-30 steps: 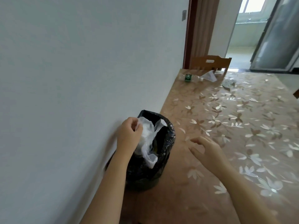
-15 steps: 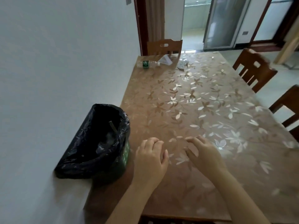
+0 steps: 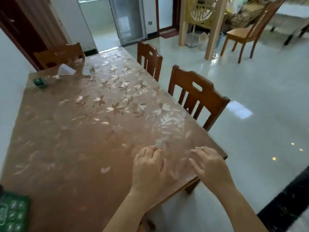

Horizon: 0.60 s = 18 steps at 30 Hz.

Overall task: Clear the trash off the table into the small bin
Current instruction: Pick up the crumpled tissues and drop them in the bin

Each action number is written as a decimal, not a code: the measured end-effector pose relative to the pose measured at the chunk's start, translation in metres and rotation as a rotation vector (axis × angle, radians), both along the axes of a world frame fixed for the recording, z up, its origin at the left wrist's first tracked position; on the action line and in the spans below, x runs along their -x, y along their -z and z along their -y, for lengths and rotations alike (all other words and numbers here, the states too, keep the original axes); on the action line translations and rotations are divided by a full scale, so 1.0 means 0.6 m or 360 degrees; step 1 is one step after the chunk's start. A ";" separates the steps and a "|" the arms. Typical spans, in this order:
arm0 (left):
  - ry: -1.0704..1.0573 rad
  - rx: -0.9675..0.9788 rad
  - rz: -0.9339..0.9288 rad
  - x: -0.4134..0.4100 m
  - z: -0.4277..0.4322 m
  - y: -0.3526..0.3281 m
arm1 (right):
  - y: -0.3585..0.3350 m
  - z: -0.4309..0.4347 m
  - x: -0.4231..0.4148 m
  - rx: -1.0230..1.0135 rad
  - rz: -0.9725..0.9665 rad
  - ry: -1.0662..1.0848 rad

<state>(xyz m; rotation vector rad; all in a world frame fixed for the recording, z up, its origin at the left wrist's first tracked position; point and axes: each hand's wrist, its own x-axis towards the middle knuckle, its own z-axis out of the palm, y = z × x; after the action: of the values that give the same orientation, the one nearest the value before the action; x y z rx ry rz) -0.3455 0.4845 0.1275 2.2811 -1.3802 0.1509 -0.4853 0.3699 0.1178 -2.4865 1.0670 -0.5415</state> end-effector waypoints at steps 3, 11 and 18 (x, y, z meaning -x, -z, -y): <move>0.0170 0.0005 -0.0016 0.062 0.089 0.005 | 0.001 0.062 0.089 -0.0006 -0.0030 0.0194; 0.0711 0.0021 -0.0089 0.234 0.279 0.006 | -0.004 0.156 0.305 0.0040 -0.0056 0.0720; 0.1063 0.0052 -0.0097 0.335 0.389 0.011 | 0.006 0.195 0.420 0.0013 -0.0045 0.1138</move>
<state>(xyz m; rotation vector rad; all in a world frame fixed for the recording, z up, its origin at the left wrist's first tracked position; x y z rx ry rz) -0.5463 0.2514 0.1211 1.6668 -1.9945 -0.1119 -0.7374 0.2526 0.1141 -2.0653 1.9701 -0.6975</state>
